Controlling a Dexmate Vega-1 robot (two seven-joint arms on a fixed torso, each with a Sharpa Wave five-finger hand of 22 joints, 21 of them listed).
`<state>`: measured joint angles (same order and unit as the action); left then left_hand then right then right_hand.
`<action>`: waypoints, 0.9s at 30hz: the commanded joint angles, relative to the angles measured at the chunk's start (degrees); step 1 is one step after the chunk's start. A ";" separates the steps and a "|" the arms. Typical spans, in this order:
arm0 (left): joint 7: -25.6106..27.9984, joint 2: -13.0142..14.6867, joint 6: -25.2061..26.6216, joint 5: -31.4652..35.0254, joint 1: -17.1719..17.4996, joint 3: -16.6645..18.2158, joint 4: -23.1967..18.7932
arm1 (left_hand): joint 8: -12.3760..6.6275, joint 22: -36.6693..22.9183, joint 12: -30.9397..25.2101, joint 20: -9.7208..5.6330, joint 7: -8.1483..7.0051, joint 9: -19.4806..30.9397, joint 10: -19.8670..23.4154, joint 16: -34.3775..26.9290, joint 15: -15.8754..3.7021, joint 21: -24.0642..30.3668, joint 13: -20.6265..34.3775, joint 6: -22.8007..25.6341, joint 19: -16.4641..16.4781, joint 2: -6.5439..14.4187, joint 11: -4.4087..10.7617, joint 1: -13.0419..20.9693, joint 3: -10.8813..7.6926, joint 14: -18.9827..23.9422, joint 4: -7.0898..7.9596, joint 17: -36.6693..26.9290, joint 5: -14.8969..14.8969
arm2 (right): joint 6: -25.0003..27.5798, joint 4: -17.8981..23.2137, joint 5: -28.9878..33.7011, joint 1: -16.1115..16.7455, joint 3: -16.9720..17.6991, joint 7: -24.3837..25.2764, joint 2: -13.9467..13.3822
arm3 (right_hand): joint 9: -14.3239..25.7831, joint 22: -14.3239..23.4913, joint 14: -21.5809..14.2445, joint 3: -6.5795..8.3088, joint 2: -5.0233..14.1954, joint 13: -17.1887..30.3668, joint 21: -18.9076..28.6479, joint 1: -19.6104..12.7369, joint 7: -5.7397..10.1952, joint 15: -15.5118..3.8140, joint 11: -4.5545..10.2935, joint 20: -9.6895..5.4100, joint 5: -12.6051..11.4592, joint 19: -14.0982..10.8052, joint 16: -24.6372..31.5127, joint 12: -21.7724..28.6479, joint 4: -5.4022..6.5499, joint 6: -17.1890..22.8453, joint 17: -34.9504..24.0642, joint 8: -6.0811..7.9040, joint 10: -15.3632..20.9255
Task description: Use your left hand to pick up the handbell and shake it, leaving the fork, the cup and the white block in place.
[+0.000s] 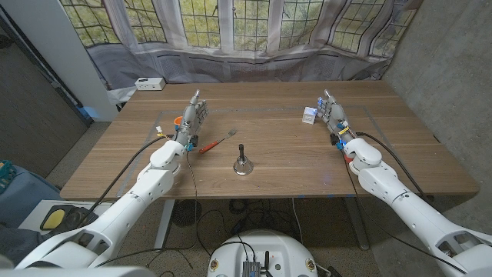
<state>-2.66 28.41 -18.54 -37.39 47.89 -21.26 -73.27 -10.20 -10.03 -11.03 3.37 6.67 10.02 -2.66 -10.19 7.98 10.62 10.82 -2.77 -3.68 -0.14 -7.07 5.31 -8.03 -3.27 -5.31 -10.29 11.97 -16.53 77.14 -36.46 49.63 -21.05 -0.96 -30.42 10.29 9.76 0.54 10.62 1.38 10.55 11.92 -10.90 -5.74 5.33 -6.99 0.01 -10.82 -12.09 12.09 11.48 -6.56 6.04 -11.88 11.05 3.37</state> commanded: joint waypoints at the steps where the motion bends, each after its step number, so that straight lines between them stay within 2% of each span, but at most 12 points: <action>1: 0.56 -0.33 -1.87 0.71 1.18 0.07 -1.25 | -0.61 -0.19 -0.66 0.35 2.04 0.10 0.57 -0.61 0.30 0.26 0.08 0.39 -0.57 0.29 -0.54 0.74 -0.60 0.57 -0.07 -0.09 0.27 | -2.00 2.63 0.66 2.11 0.64 1.13 -0.48 | 0.28 0.17 -0.28 0.52 -0.10 0.21 0.34 -0.61 0.31 0.28 -0.33 0.14 -0.24 -0.78 0.47 0.49 -0.07 0.73 -0.11 0.39 0.32; 11: 2.48 0.02 -3.49 1.40 2.96 0.89 -3.66 | -1.63 -0.20 -1.85 2.15 1.85 0.15 4.14 -1.45 0.29 1.42 0.14 4.23 2.68 1.84 -0.41 2.49 -1.59 3.99 -0.76 -0.03 -0.14 | -2.49 4.65 2.38 3.13 0.72 2.39 -1.53 | 0.29 0.17 -0.54 0.51 -0.09 0.22 0.36 -0.73 0.40 0.19 0.00 0.23 -0.21 -1.14 0.50 0.43 -0.17 0.81 -0.10 0.36 0.38; 15: 3.48 0.32 -4.21 1.96 3.70 1.32 -4.80 | -1.91 -0.24 -2.20 2.21 1.34 0.16 5.48 -1.68 -0.04 1.71 0.17 5.80 3.92 2.32 0.03 3.18 -1.97 5.37 -1.06 -0.03 -0.33 | -2.32 5.26 2.48 3.48 0.73 2.77 -1.60 | 0.29 0.17 -0.70 0.51 -0.04 0.22 0.34 -0.75 0.47 0.18 0.04 0.22 -0.20 -1.20 0.54 0.40 -0.18 0.83 -0.11 0.34 0.38; 20: 2.94 0.31 -6.14 1.75 4.43 1.85 -5.13 | -2.71 -0.31 -3.18 2.43 0.70 0.23 9.46 -2.12 -0.83 2.48 0.22 10.42 7.46 3.41 0.66 5.07 -3.04 8.96 -1.90 -0.02 -0.86 | -1.64 6.19 2.54 3.80 0.62 2.93 -1.94 | 0.29 0.17 -0.98 0.56 0.10 0.23 0.31 -0.84 0.58 0.08 0.03 0.27 -0.20 -1.32 0.63 0.37 -0.21 0.98 -0.12 0.36 0.41; 27: 1.81 1.42 -7.53 1.67 5.83 2.41 -6.37 | -2.66 -0.35 -3.53 3.16 0.23 0.27 11.71 -2.32 -1.20 2.76 0.24 12.29 9.50 5.06 0.73 7.28 -4.58 11.49 -2.63 0.01 -1.18 | -0.67 8.97 3.49 4.94 0.85 5.28 -2.43 | 0.29 0.17 -1.01 0.63 0.19 0.24 0.29 -1.02 0.60 0.20 0.03 0.26 -0.20 -1.46 0.58 0.29 -0.31 0.90 -0.10 0.29 0.33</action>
<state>0.00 28.71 -23.42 -35.80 51.81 -19.78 -77.78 -12.86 -10.29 -14.21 6.29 6.86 10.01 8.26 -11.91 6.88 13.15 10.81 8.71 5.19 4.59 -6.25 11.71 -11.96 7.31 -7.82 -10.12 11.00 -18.35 82.56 -34.05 53.03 -20.41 1.99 -32.06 10.28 9.74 -0.12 10.85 1.83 10.54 11.92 -11.34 -5.11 5.32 -6.86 0.31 -10.82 -13.02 12.30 11.48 -6.80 6.66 -11.87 11.04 3.49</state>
